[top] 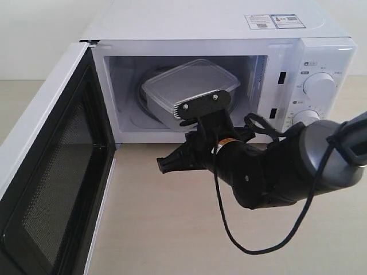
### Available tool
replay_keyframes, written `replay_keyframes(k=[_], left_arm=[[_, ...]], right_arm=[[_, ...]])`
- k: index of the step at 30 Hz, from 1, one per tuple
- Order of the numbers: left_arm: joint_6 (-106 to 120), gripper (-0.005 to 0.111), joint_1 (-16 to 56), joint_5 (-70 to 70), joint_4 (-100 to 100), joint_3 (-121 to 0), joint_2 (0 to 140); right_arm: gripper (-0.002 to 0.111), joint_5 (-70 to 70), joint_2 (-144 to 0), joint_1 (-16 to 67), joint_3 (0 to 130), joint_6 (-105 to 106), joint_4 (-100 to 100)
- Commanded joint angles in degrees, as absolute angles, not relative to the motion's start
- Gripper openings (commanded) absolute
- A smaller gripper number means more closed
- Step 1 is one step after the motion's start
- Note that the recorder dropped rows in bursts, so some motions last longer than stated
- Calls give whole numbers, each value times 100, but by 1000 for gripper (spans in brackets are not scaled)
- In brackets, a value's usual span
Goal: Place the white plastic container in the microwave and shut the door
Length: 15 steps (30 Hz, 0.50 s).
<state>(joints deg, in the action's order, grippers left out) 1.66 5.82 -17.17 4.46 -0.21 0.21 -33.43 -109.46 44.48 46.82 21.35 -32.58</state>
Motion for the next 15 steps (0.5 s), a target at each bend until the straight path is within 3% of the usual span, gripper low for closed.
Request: replay_keyframes(k=[1,15], left_arm=[[181,4,576,-1694,492,0,0],[181,4,576,-1694,492,0,0]], right_arm=[[0,-3547,-11097,4427,5021,2089,-3236],[0,-2528,-11604,3703,6301,1979,-3236]])
